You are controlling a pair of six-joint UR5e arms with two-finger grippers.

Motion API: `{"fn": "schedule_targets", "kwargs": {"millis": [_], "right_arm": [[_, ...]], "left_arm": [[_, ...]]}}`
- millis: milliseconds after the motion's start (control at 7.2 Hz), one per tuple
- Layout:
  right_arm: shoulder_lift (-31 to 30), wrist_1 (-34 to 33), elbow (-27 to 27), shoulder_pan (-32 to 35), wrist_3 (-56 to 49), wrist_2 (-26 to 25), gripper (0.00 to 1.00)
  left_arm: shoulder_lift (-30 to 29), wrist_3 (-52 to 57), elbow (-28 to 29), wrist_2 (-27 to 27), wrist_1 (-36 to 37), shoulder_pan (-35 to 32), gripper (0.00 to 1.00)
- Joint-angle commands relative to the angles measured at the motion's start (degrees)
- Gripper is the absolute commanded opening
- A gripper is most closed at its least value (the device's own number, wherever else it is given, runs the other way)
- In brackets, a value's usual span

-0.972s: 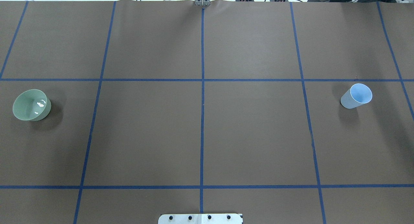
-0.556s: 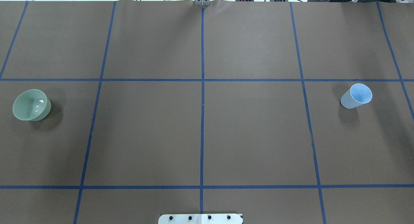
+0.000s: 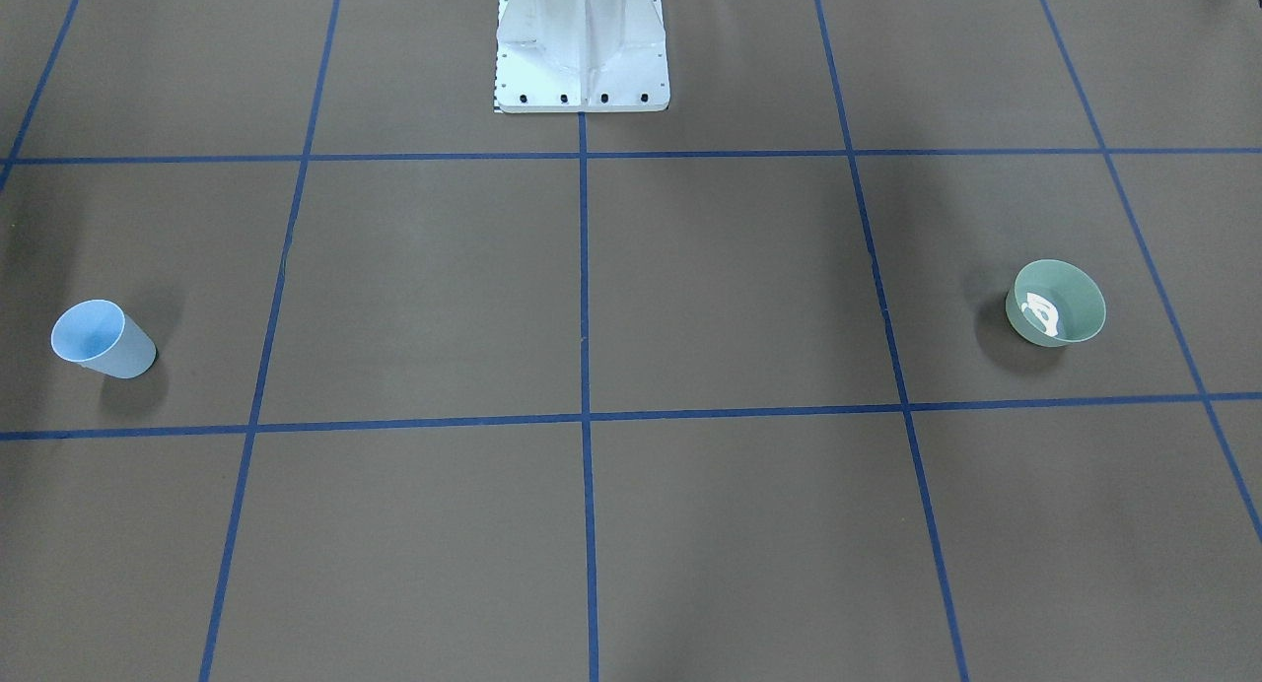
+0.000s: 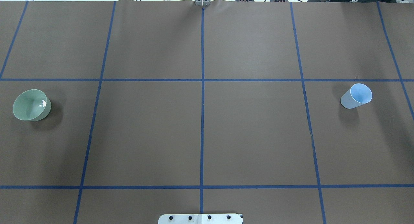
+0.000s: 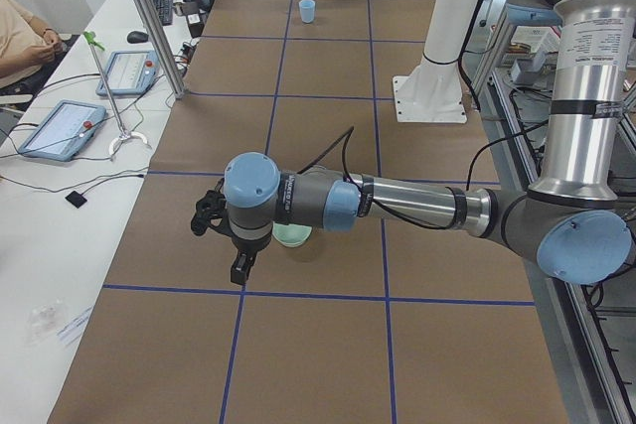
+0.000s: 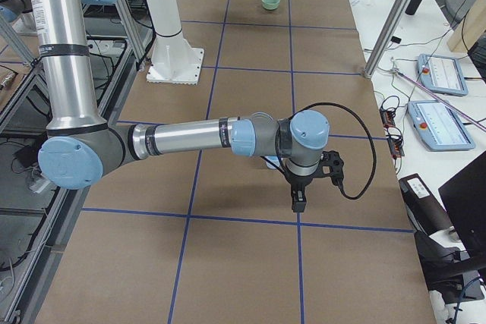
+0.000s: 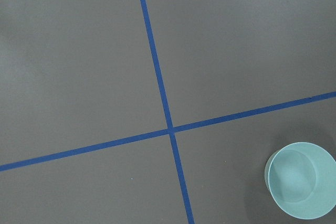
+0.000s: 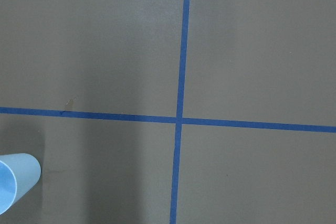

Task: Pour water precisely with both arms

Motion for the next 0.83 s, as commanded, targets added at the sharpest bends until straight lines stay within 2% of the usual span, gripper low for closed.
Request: {"fn": "schedule_targets", "kwargs": {"millis": [0,694], "right_arm": [[-0.3,0.0,0.0,0.0,0.0,0.0,1.0],[-0.7,0.0,0.8,0.0,-0.1,0.2,1.0]], "left_arm": [[1.8,0.0,0.3,0.0,-2.5,0.0,1.0],[1.9,0.0,0.3,0.0,-2.5,0.0,1.0]]}}
